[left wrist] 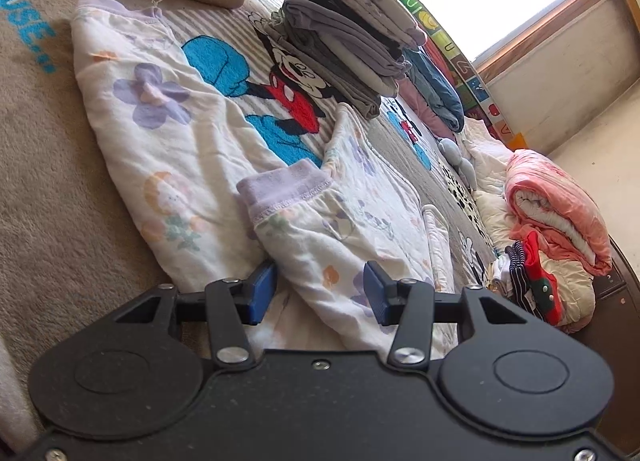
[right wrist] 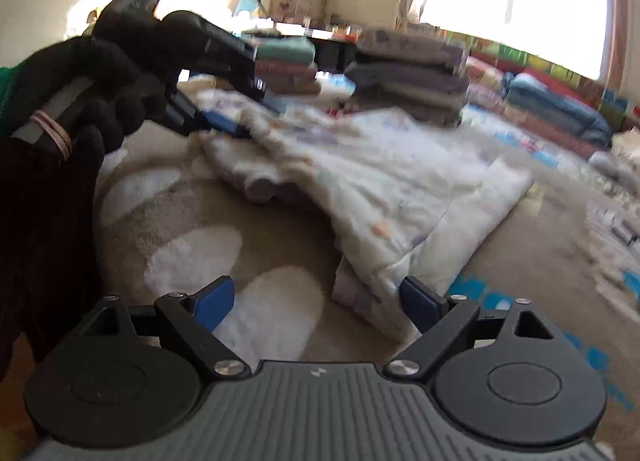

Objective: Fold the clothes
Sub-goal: 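Open the left gripper and move it to another quilt corner, then grasp the quilt corner with the left gripper, lift and fold it over, then pinch the folded quilt edge with the left gripper, smooth it, then open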

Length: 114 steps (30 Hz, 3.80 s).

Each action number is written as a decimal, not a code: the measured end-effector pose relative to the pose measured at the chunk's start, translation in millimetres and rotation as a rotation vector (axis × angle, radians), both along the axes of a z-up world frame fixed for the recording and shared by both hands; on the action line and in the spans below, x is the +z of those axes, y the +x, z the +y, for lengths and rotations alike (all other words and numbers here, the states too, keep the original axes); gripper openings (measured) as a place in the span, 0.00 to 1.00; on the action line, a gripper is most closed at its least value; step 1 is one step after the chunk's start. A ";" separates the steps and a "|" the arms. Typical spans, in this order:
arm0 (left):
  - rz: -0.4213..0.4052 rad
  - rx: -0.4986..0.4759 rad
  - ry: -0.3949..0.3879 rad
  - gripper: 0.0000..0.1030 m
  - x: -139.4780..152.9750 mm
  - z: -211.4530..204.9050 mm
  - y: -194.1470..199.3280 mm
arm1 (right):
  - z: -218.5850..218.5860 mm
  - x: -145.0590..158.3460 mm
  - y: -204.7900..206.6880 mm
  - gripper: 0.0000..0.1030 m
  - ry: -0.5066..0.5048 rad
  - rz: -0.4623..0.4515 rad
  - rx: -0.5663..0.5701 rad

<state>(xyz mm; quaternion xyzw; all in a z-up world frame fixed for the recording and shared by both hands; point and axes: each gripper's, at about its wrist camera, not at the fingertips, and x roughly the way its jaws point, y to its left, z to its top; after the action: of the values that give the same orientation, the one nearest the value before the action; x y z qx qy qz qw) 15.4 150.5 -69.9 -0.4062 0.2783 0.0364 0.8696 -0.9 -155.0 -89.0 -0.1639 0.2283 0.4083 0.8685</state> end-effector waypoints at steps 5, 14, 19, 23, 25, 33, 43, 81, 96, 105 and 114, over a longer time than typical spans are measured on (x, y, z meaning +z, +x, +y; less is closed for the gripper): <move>-0.004 0.009 0.005 0.45 -2.6 -3.2 1.6 | -6.4 9.5 -3.8 0.87 0.024 0.002 0.002; -0.039 0.036 0.053 0.12 -0.5 -6.3 10.8 | -6.0 14.7 2.9 0.86 0.078 -0.060 -0.015; -0.126 -0.019 0.088 0.06 36.3 -20.6 23.0 | 1.5 10.0 7.1 0.86 0.076 -0.057 -0.001; -0.181 -0.081 0.116 0.05 70.1 -42.7 45.2 | 1.4 10.1 9.9 0.86 0.092 -0.049 -0.004; -0.198 -0.111 0.138 0.05 83.5 -58.2 58.6 | 1.4 8.4 12.2 0.87 0.097 -0.028 0.000; -0.176 -0.188 0.217 0.04 92.9 -119.6 113.7 | -2.6 5.6 22.5 0.87 0.120 0.040 0.010; -0.063 -0.208 0.370 0.04 62.2 -170.4 165.8 | -6.9 7.7 27.4 0.88 0.124 0.088 0.055; -0.091 -0.499 0.725 0.20 49.8 -182.1 180.0 | -26.8 24.7 14.9 0.89 0.106 0.167 0.071; -0.059 -0.675 0.846 0.16 25.3 -204.4 206.1 | -4.3 23.3 25.6 0.84 0.100 -0.032 0.033; 0.066 -0.700 0.878 0.17 7.0 -217.2 253.9 | -8.7 17.3 31.0 0.85 0.153 0.084 0.022; 0.113 -0.589 0.784 0.21 18.9 -205.7 267.2 | -10.9 11.7 32.8 0.87 0.167 0.093 0.016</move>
<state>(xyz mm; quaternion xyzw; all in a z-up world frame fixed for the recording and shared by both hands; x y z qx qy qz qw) 282.5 -55.1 -51.0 0.0500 0.3935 -0.0870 0.9138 31.9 -165.8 -77.3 -0.0737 0.2324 0.4399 0.8643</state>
